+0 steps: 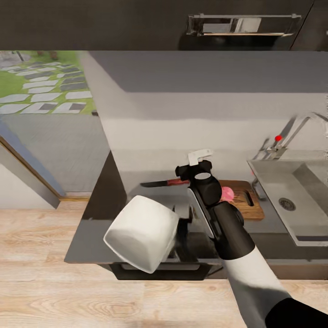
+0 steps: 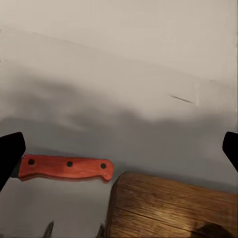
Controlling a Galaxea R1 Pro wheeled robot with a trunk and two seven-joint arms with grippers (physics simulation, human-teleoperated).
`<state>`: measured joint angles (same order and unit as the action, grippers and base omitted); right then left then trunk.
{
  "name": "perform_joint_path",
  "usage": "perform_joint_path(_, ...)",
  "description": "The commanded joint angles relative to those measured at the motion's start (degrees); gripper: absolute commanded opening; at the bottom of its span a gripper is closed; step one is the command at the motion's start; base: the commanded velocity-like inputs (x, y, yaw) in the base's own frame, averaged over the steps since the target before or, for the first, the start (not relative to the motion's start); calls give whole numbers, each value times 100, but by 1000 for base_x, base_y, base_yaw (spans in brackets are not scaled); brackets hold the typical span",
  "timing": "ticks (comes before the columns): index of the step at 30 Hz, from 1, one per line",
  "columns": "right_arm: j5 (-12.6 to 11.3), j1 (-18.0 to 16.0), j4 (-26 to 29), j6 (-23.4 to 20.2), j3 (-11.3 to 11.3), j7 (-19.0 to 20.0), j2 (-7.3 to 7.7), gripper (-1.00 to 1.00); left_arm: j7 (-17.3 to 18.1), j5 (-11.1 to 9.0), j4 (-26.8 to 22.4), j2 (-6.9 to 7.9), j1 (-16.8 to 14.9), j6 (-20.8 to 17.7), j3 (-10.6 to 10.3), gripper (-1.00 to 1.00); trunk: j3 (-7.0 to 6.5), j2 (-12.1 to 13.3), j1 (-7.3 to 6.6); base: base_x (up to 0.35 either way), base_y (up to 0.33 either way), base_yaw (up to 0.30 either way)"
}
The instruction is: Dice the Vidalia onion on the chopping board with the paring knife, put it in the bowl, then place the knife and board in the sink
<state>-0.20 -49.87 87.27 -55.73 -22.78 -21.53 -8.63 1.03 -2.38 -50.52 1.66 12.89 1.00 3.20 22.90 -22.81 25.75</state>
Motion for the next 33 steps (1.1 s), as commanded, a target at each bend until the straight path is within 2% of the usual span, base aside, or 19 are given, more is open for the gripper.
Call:
perform_joint_path(1,-168,-87,-138,-29,-7,-20,1,100,11,-22,11,-20,3,6,5,100,8,-11,3,0,-307,0)
perform_joint_path(2,-266,-127,-205,-30,-7,-20,3,100,11,-21,23,-26,3,6,5,100,8,-11,3,0,-307,0)
perform_joint_path(6,-1167,-460,-610,-33,-7,-16,29,100,11,-14,103,-48,-3,6,5,100,8,-11,3,0,-307,0)
perform_joint_path(8,-1433,-539,-705,-34,-7,12,35,100,11,-16,124,-51,-7,6,5,100,8,-11,3,0,-158,0)
perform_joint_path(10,-1482,-553,-724,-34,-7,142,38,100,11,-16,127,-52,-6,6,5,100,8,-11,3,0,-70,0)
perform_joint_path(13,-1510,-564,-741,-39,-8,728,70,100,11,-16,135,-52,-11,6,5,100,8,-11,3,0,-24,0)
perform_joint_path(14,-1515,-566,-745,-41,-9,1151,126,100,11,-17,152,-52,-13,6,5,100,8,-11,3,0,-6,0)
perform_joint_path(17,-1517,-567,-746,-42,-11,1501,165,100,11,-17,164,-52,-14,6,5,100,8,-11,3,0,-3,0)
perform_joint_path(22,-1518,-568,-747,-43,-15,1760,183,100,11,-17,199,-52,-19,6,5,100,8,-11,3,0,0,0)
perform_joint_path(33,-1527,-568,-747,-43,-23,1855,185,100,11,-17,209,-52,-23,6,5,100,8,-11,3,175,-123,0)
